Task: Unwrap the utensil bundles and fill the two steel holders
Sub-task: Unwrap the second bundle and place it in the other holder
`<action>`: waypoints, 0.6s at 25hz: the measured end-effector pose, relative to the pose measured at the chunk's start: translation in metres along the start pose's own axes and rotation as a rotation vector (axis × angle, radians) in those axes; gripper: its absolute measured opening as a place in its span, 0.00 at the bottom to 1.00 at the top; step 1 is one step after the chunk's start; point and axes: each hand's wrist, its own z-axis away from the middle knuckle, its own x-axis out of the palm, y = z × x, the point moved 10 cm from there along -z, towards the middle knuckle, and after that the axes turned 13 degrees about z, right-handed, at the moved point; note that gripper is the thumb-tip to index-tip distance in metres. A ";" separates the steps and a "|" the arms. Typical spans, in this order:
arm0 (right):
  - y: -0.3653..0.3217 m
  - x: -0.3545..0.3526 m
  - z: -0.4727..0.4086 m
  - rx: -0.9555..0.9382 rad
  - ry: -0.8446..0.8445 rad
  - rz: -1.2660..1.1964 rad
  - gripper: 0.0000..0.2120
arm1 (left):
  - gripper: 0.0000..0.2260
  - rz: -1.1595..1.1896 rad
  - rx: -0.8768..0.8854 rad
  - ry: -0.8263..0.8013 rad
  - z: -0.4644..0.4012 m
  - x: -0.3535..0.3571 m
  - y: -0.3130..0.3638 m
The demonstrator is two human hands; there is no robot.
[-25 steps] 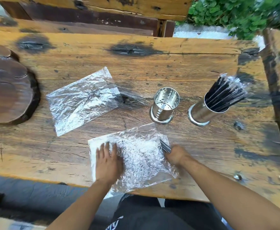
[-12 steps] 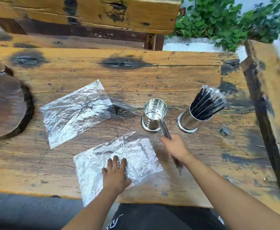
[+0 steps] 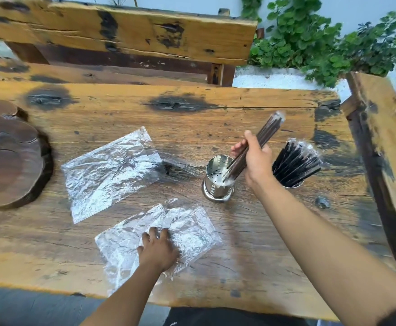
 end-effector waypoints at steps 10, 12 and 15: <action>0.036 0.000 -0.041 0.020 0.222 0.293 0.11 | 0.25 -0.029 -0.003 -0.020 -0.009 0.002 -0.002; 0.052 0.002 -0.041 0.021 0.161 0.419 0.14 | 0.25 -0.031 -0.016 -0.012 -0.010 0.001 -0.001; 0.069 -0.002 -0.040 0.027 0.136 0.492 0.13 | 0.24 -0.040 -0.032 0.004 -0.013 0.000 0.000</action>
